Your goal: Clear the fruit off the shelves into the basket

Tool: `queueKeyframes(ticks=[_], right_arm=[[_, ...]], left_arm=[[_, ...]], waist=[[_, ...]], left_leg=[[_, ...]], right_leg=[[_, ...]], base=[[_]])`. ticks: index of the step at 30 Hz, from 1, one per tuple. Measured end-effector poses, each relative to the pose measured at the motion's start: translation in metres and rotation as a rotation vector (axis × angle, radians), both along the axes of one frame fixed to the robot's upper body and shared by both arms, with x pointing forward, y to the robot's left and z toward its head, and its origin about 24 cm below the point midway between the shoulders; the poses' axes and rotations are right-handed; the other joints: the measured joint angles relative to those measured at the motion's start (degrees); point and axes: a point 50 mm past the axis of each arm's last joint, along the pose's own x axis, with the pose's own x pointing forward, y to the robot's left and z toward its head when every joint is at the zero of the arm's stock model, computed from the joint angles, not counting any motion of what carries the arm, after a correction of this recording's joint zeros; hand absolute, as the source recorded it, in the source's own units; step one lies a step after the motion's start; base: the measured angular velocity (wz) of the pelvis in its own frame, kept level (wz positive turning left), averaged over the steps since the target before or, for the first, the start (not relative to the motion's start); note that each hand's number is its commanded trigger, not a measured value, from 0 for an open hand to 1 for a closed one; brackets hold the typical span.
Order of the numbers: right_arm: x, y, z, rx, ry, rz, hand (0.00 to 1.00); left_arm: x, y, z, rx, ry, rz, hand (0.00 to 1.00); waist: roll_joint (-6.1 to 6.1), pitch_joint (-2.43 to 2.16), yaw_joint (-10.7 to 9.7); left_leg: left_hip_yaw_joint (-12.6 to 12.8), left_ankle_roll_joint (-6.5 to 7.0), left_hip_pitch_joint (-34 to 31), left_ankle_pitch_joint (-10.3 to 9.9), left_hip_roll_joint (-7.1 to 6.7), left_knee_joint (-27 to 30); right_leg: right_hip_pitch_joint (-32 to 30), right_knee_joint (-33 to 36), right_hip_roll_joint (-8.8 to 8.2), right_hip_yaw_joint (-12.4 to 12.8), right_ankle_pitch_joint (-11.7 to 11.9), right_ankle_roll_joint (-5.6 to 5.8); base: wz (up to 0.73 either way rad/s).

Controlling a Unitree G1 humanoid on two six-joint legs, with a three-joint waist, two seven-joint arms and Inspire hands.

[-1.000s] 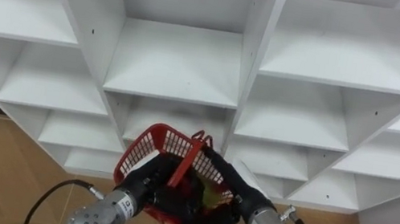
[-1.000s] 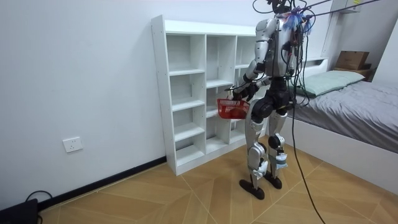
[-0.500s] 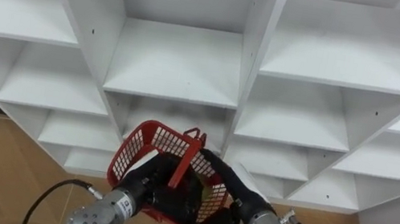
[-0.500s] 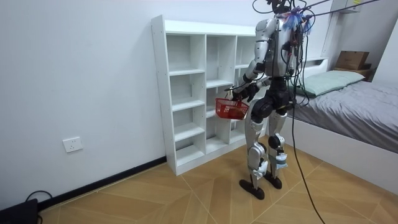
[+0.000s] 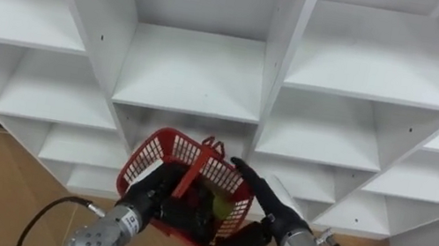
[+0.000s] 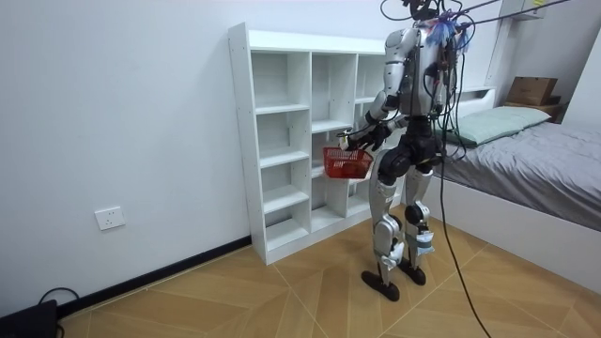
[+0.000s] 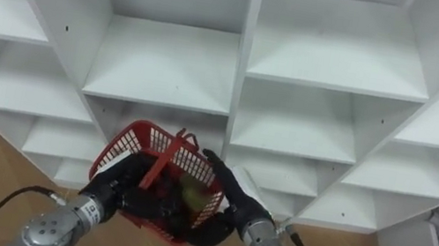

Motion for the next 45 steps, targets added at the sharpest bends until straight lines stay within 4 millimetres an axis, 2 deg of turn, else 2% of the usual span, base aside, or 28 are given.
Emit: queueKeyframes(ticks=[1, 5, 7, 8, 10, 13, 18, 21, 27, 29, 32, 45], right_arm=[[-0.003, -0.002, -0.001, 0.006, -0.003, -0.023, 0.00], [-0.022, -0.017, -0.011, 0.005, 0.037, -0.114, 0.00], [-0.027, -0.026, -0.014, -0.002, 0.048, -0.152, 0.00], [-0.030, -0.031, -0.015, -0.007, 0.055, -0.180, 0.00], [-0.034, -0.038, -0.017, -0.008, 0.060, -0.224, 0.00], [-0.040, -0.046, -0.019, -0.014, 0.060, -0.278, 0.00], [-0.041, -0.062, -0.016, -0.030, 0.015, -0.365, 0.00], [-0.053, -0.076, -0.026, -0.049, 0.045, -0.448, 0.00], [-0.086, -0.098, -0.049, -0.077, 0.179, -0.593, 0.00], [-0.105, -0.105, -0.061, -0.093, 0.263, -0.655, 0.00], [-0.126, -0.111, -0.071, -0.101, 0.340, -0.718, 0.00], [-0.206, -0.131, -0.096, -0.159, 0.683, -0.985, 0.00]], left_arm=[[-0.005, 0.003, -0.004, 0.004, 0.017, 0.017, 1.00], [-0.026, 0.021, -0.020, 0.031, 0.102, 0.101, 1.00], [-0.035, 0.031, -0.025, 0.042, 0.132, 0.145, 1.00], [-0.042, 0.037, -0.029, 0.048, 0.151, 0.178, 1.00], [-0.051, 0.044, -0.033, 0.060, 0.178, 0.225, 1.00], [-0.066, 0.054, -0.040, 0.079, 0.220, 0.290, 1.00], [-0.075, 0.071, -0.045, 0.108, 0.252, 0.387, 1.00], [-0.091, 0.082, -0.053, 0.133, 0.308, 0.453, 1.00], [-0.119, 0.093, -0.064, 0.156, 0.398, 0.557, 1.00], [-0.132, 0.097, -0.070, 0.186, 0.450, 0.600, 1.00], [-0.140, 0.101, -0.073, 0.201, 0.484, 0.631, 1.00], [-0.176, 0.112, -0.079, 0.261, 0.601, 0.737, 1.00]], waist=[[0.01, -0.03, -0.14], [0.38, -0.76, -0.23], [0.40, -0.79, -0.24], [0.33, -1.01, -0.25], [0.12, -1.11, -0.26], [-0.03, -1.11, -0.25], [0.00, -1.09, -0.28], [0.08, -1.09, -0.24], [0.09, -1.07, -0.47], [0.03, -1.09, -0.66], [-0.16, -1.09, -0.84], [-0.32, -1.12, -1.44]], left_leg=[[-0.01, -0.06, 1.08, -0.10, -0.03, -0.08], [-0.30, -0.32, 3.45, -0.99, 0.08, -0.16], [-0.26, -0.38, 4.02, -1.11, 0.05, -0.32], [-0.24, -0.38, 4.18, -1.12, 0.05, -0.59], [-0.25, -0.39, 4.26, -1.12, 0.04, -0.71], [-0.25, -0.40, 5.08, -1.20, 0.07, -0.71], [-0.40, -0.38, 5.18, -1.27, 0.09, -0.71], [-0.71, -0.39, 6.41, -1.56, 0.07, -0.86], [-1.18, -0.41, 7.18, -1.81, 0.05, -1.03], [-1.21, -0.50, 8.04, -2.19, 0.01, -1.02], [-1.30, -0.49, 8.05, -2.31, -0.01, -1.02], [-1.40, -0.54, 9.09, -2.90, -0.13, -1.10]], right_leg=[[1.33, -0.54, 0.02, -0.05, -0.01, 0.03], [4.35, -2.09, 0.44, -0.08, -0.11, 0.12], [4.60, -2.10, 0.54, 0.15, -0.11, 0.12], [4.60, -2.14, 0.59, 0.16, -0.11, 0.12], [4.84, -2.19, 0.65, 0.15, -0.11, 0.12], [5.51, -2.30, 0.61, 0.07, -0.11, 0.12], [5.93, -2.19, 0.67, -0.10, -0.10, 0.12], [6.87, -2.49, 0.65, -0.34, -0.23, 0.24], [8.12, -3.27, 0.70, -0.61, -0.29, 0.34], [9.12, -3.43, 0.69, -0.71, -0.47, 0.41], [9.50, -3.99, 0.71, -1.05, -0.48, 0.43], [10.72, -4.16, 0.77, -1.14, -0.93, 0.64]], base=[[0.00], [0.00], [-0.05], [0.00], [0.00], [0.00], [0.02], [0.01], [0.02], [0.00], [0.03], [0.00]])
